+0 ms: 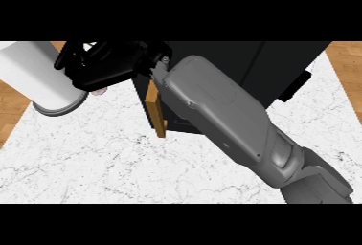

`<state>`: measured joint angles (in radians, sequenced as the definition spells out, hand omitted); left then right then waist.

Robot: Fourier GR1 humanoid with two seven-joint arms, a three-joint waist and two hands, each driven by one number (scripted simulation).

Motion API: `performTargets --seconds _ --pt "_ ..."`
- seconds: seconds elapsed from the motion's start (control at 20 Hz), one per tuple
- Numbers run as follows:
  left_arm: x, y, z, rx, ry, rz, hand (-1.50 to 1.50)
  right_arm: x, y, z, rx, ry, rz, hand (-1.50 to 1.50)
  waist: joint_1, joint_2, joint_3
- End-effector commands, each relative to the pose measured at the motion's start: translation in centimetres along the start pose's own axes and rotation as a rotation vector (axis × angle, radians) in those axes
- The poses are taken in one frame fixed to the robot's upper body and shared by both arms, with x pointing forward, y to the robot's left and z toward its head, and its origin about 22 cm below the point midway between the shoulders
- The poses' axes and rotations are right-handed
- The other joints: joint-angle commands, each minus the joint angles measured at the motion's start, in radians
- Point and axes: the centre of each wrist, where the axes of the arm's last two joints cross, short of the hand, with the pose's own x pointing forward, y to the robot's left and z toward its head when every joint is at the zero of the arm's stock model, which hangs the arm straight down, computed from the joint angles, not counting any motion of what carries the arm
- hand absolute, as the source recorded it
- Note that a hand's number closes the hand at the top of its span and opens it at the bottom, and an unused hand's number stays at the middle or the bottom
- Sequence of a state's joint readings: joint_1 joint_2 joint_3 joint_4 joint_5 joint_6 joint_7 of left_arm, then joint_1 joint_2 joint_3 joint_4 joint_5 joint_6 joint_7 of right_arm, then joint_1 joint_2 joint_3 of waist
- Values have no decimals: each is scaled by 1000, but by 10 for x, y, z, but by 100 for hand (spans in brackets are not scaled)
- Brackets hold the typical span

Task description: Pick up the wine, place it into the cabinet and close the cabinet

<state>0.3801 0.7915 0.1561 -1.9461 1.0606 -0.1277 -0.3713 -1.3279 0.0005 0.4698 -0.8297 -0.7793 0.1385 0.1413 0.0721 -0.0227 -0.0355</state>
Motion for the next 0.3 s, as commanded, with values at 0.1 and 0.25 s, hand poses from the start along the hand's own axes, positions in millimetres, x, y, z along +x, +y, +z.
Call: performTargets --seconds 0.1,0.25 --pt "-2 -13 -5 -21 2 36 -150 -11 -95 53 -367 19 -15 150 -71 58 35" --pt "-6 -23 -5 -51 34 63 -150 -13 -92 50 -350 23 -14 150 -69 57 34"
